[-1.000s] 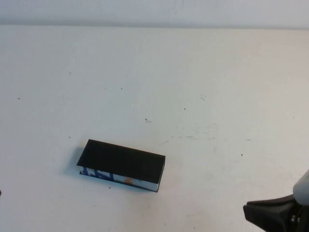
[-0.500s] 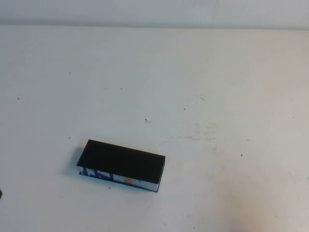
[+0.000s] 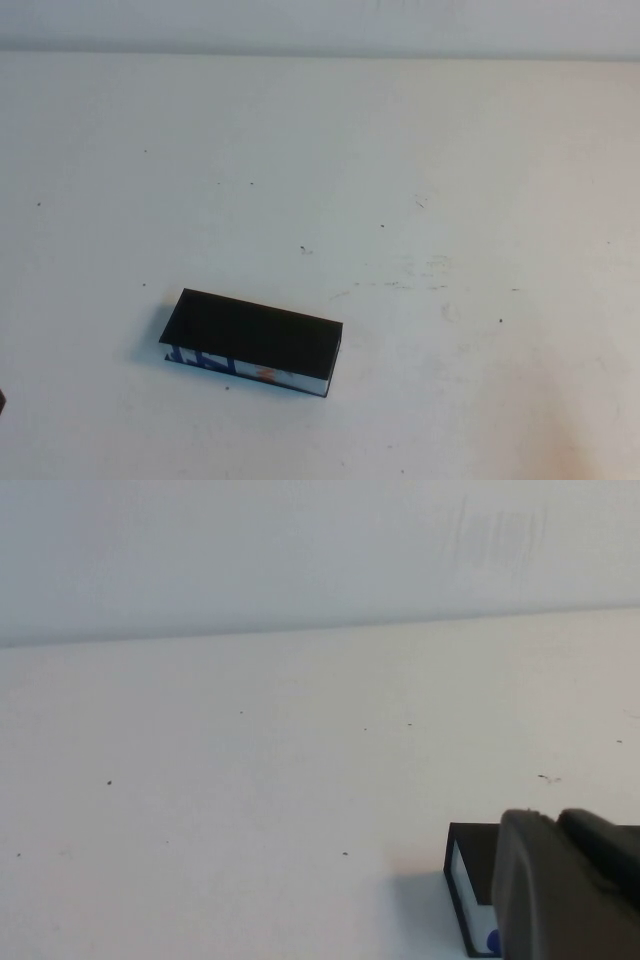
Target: Return glasses to glasses case
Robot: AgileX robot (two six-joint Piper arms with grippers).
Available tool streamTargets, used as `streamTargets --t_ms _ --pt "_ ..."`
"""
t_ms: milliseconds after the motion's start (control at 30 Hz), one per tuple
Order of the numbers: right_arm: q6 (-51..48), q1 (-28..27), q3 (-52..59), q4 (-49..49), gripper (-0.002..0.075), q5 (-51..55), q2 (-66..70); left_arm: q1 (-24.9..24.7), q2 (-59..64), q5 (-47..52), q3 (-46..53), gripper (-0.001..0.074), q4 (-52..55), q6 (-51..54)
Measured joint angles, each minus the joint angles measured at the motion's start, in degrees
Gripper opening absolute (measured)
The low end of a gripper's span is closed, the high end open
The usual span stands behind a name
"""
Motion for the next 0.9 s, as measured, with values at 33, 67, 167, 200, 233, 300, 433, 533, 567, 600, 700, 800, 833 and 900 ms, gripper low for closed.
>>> streamTargets --t_ms 33,67,167,200,233,300,433,533,567,600,700,800,833,900 --pt "0.0 -0.1 0.0 -0.6 -0.0011 1.9 -0.2 0.0 0.0 0.1 0.0 -0.0004 0.0 0.0" --pt "0.0 -0.1 0.0 -1.0 -0.0011 4.0 -0.3 0.0 0.0 0.1 0.0 -0.0004 0.0 0.0" --pt "0.0 -0.1 0.1 -1.8 -0.0011 9.4 -0.3 0.0 0.0 0.1 0.0 -0.0004 0.0 0.0" --pt "0.0 -0.1 0.1 -1.9 -0.0011 10.0 -0.3 0.0 0.0 0.1 0.0 -0.0004 0.0 0.0" --pt "0.0 -0.1 0.1 -2.0 -0.0011 10.3 -0.3 0.0 0.0 0.2 0.0 -0.0004 0.0 0.0" --pt "0.0 -0.1 0.1 -2.0 -0.0011 10.5 -0.3 0.0 0.0 0.3 0.0 -0.0004 -0.1 0.0" --pt "0.0 -0.1 0.1 -2.0 -0.0011 10.6 -0.3 0.0 0.0 0.3 0.0 -0.0004 -0.4 0.0" --pt "0.0 -0.1 0.1 -2.0 -0.0011 10.6 -0.3 0.0 0.0 0.4 0.0 -0.0004 -0.4 0.0" --pt "0.0 -0.1 0.1 -2.0 -0.0011 10.6 -0.3 0.0 0.0 0.4 0.0 -0.0004 -0.4 0.0" --pt "0.0 -0.1 0.1 -2.0 -0.0011 10.6 -0.3 0.0 0.0 0.4 0.0 -0.0004 -0.4 0.0" --pt "-0.1 -0.1 0.1 -1.9 -0.0011 10.6 -0.3 0.0 0.0 0.5 0.0 -0.0004 -0.5 0.0" --pt "-0.1 -0.1 0.1 -1.9 -0.0011 10.6 -0.3 0.0 0.0 0.5 0.0 -0.0004 -0.5 0.0" --pt "-0.1 -0.1 0.1 -1.9 -0.0011 10.6 -0.3 0.0 0.0 0.5 0.0 -0.0004 -0.5 0.0" --pt "-0.1 -0.1 0.1 -1.9 -0.0011 10.6 -0.3 0.0 0.0 0.5 0.0 -0.0004 -0.5 0.0"
